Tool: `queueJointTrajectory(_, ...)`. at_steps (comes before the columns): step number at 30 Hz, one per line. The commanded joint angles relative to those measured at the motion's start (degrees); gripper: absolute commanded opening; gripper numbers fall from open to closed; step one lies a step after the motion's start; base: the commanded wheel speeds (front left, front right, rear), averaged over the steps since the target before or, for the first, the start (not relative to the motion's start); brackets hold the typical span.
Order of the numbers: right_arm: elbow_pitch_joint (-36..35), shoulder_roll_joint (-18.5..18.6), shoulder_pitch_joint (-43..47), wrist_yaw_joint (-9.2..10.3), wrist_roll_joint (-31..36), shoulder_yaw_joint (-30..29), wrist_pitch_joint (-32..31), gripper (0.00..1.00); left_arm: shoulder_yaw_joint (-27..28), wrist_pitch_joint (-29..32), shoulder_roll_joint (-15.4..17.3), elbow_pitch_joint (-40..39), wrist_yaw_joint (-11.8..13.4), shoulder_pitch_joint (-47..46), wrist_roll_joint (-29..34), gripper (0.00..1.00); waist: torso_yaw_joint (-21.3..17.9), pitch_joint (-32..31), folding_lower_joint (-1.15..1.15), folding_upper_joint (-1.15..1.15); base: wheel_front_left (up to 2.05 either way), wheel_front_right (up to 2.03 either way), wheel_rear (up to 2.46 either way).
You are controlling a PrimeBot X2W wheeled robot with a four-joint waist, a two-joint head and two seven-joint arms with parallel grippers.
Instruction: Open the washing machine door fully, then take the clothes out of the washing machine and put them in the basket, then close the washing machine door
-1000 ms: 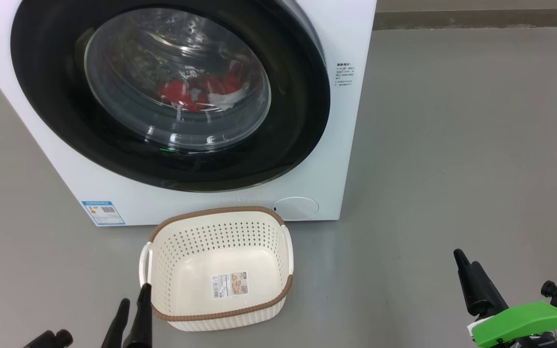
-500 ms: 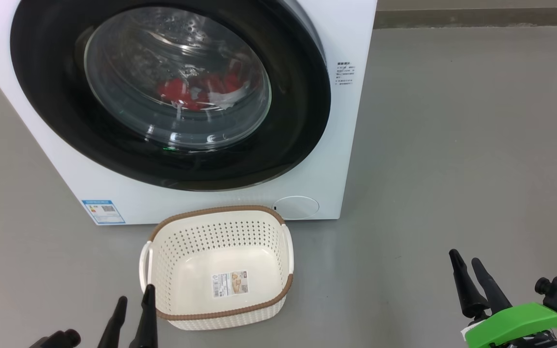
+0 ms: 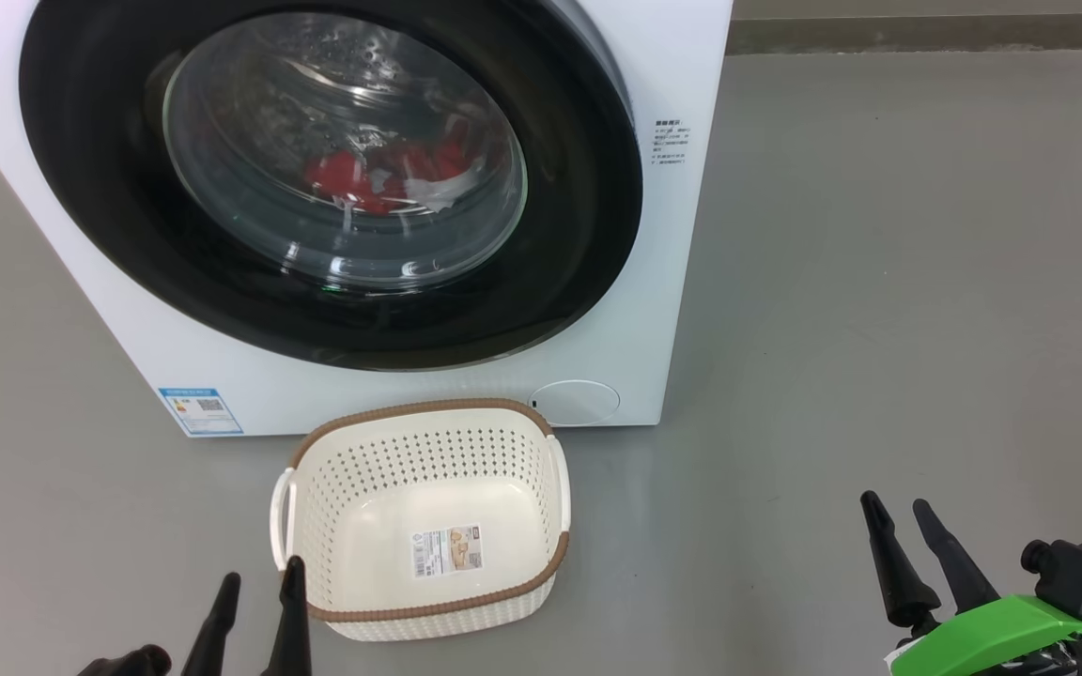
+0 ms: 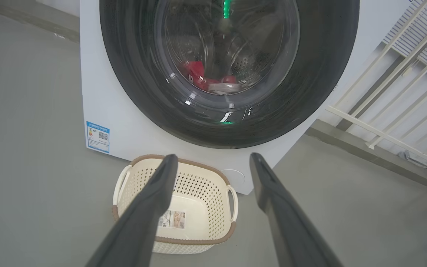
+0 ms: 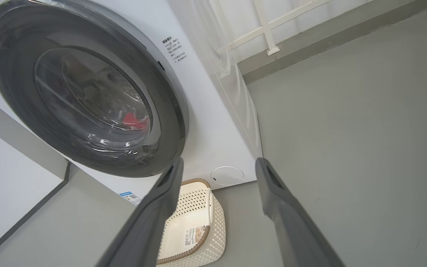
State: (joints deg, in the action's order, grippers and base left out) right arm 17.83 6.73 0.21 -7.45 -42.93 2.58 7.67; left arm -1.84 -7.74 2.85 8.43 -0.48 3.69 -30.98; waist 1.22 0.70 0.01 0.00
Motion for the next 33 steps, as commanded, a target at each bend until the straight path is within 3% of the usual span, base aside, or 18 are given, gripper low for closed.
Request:
queueJointTrajectory(1,-1.6,1.12,-0.43,-0.03,1.94,1.14,1.08,1.0,1.16,-0.96,0.67,-2.04,0.19,-0.65,2.39,1.0,0.02,0.01,0.0,0.0,0.0,0.0,0.0)
queueJointTrajectory(21,-1.98,1.99,0.96,-0.03,12.71,1.57,4.63,1.0,2.51,-4.53,0.03,-3.62,-0.52,0.9,16.02,1.0,0.05,0.16,0.0,0.0,0.0,0.0,0.0)
queueJointTrajectory(33,-1.8,1.8,1.83,-0.03,17.78,0.07,6.47,1.0,3.12,-6.4,0.0,-3.33,-1.53,1.57,20.32,1.0,0.04,0.24,0.0,0.0,0.0,0.0,0.0)
